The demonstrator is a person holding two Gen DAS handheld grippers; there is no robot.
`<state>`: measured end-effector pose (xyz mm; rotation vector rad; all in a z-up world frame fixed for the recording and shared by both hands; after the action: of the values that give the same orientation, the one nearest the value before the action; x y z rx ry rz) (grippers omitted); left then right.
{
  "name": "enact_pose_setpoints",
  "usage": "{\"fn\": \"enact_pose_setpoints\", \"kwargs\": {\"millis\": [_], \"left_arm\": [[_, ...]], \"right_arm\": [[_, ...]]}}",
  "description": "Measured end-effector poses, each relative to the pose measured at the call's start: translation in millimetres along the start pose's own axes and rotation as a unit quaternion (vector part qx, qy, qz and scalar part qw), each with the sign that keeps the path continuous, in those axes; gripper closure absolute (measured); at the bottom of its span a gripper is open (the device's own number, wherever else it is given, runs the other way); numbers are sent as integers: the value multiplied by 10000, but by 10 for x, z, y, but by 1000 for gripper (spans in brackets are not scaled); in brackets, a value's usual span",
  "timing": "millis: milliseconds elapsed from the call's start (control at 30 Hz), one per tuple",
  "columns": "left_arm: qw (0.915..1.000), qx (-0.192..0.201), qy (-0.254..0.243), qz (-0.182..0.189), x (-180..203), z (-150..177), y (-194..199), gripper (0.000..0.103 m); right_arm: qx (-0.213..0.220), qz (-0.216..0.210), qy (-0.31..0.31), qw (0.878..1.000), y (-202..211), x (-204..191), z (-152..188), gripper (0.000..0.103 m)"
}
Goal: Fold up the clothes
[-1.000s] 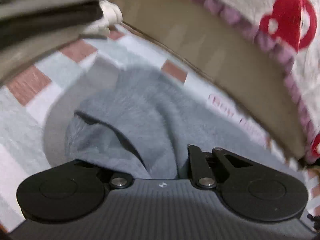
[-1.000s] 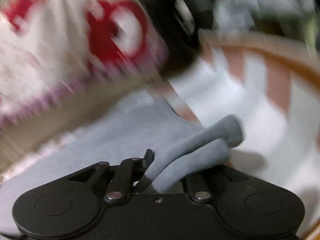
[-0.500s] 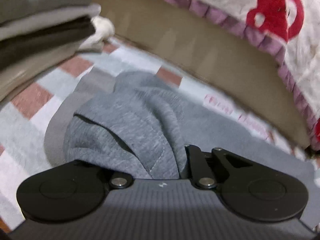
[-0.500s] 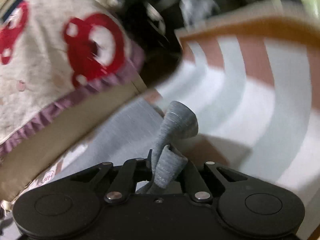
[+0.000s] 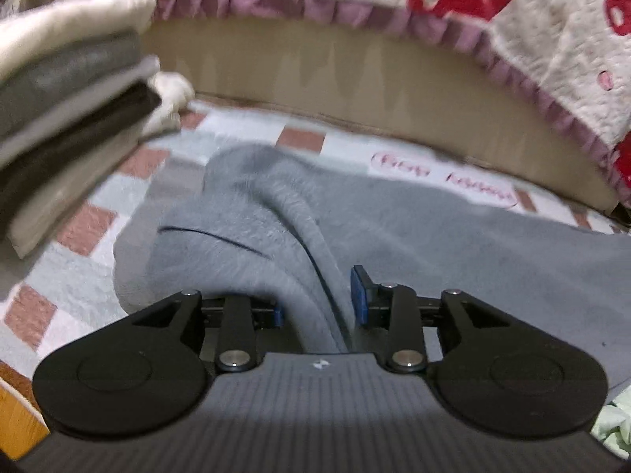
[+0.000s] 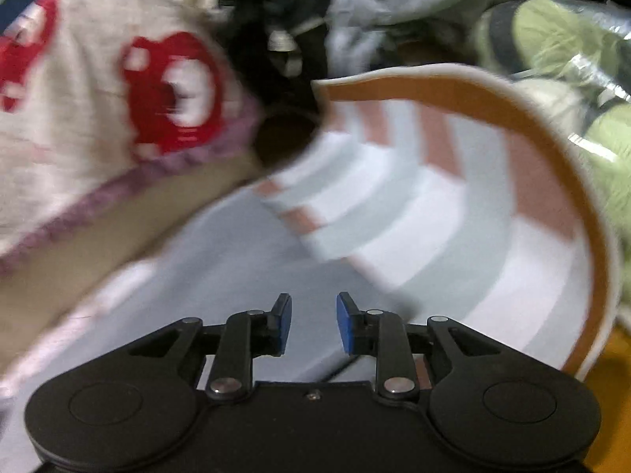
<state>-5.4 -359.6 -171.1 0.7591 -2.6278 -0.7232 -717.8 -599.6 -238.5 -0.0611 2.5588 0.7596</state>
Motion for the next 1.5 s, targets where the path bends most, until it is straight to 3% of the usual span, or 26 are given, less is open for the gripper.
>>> {"fn": "enact_pose_setpoints", "kwargs": {"millis": [167,267,333,367,400,433,467,533,600,733,800,833,867,900,933,1100,1167,1233,1267,1300,1333,1367,1400,1467,1500], "left_arm": [[9998,171,92,29,95,-62,267,68],[9959,234,-722,488,453,-82,372,68],[9865,281,-1233,1040,797,-64,456,64],[9784,217,-1371,1529,987,-38,484,58],[9642,65,-1565,2141,1210,16,497,47],[9464,-81,-1776,2695,1426,78,508,44],[9302,-208,-2086,3012,1631,164,477,43],[9065,-603,-2606,3266,2009,383,292,44],[8908,-1050,-2788,3430,2274,601,63,44],[8678,-1605,-3198,3449,2497,939,-143,44],[8657,-1555,-3445,3283,2500,1034,-163,47],[8699,-1472,-3436,3219,2477,1039,-179,53],[8766,-1490,-3280,3190,2452,1025,-192,75],[8848,-1604,-2999,3186,2442,997,-220,83],[8912,-1684,-2779,3164,2429,973,-244,83],[9031,-1442,-2967,2750,2317,956,-284,80],[8992,-1477,-3057,2761,2327,1015,-298,80],[8934,-1565,-3148,2799,2358,1079,-303,71],[8894,-1594,-3277,2761,2380,1119,-306,58],[8843,-1578,-3486,2675,2406,1166,-306,58],[8805,-1482,-3685,2588,2419,1187,-284,63],[8836,-1367,-3674,2560,2418,1141,-245,89],[8866,-1251,-3663,2532,2417,1096,-205,99],[8933,-995,-3605,2491,2411,986,-110,99],[9012,-755,-3424,2547,2392,850,6,99]], "right_arm": [[-567,-524,2,9970,-12,-403,102,69],[-832,-587,-290,9944,-46,-457,235,63],[-978,-592,-642,9914,-66,-415,343,63],[-1024,-584,-748,9902,-73,-420,411,63],[-1056,-571,-809,9895,-96,-424,468,63],[-1094,-541,-773,9895,-129,-433,505,63],[-1134,-506,-702,9898,-162,-446,537,63],[-1215,-435,-559,9901,-228,-470,600,63],[-1219,-349,-561,9903,-244,-431,614,63],[-1226,-471,-856,9876,-219,-342,614,61],[-1200,-555,-953,9866,-210,-316,618,60],[-1182,-589,-969,9865,-214,-304,619,60],[-1164,-619,-976,9865,-220,-291,621,59],[-1144,-630,-1003,9863,-231,-274,621,59],[-1124,-633,-1038,9862,-243,-256,621,59],[-1015,-615,-1134,9864,-306,-175,623,55],[-974,-566,-1127,9872,-340,-140,632,51],[-933,-517,-1121,9880,-374,-104,640,51],[-912,-493,-1118,9883,-391,-87,644,51],[-892,-468,-1115,9886,-408,-69,648,51],[-851,-436,-1205,9881,-421,-44,635,51],[-801,-400,-1331,9870,-431,-17,614,51],[-735,-339,-1409,9867,-440,6,583,50],[-555,-181,-1251,9904,-461,38,529,51],[-540,-200,-1118,9921,-447,28,510,59]]}}
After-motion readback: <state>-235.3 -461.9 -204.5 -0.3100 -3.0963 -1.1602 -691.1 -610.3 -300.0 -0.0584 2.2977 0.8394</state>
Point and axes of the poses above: each gripper's, at about its wrist camera, not at the fingertips, and y roughly against the way its jaws point, x to its right, z to its underside, the point moved 6 cm from there along -y, roughly the way its jaws point, and after that the axes turned 7 degrees about x, right-handed, at the moved point
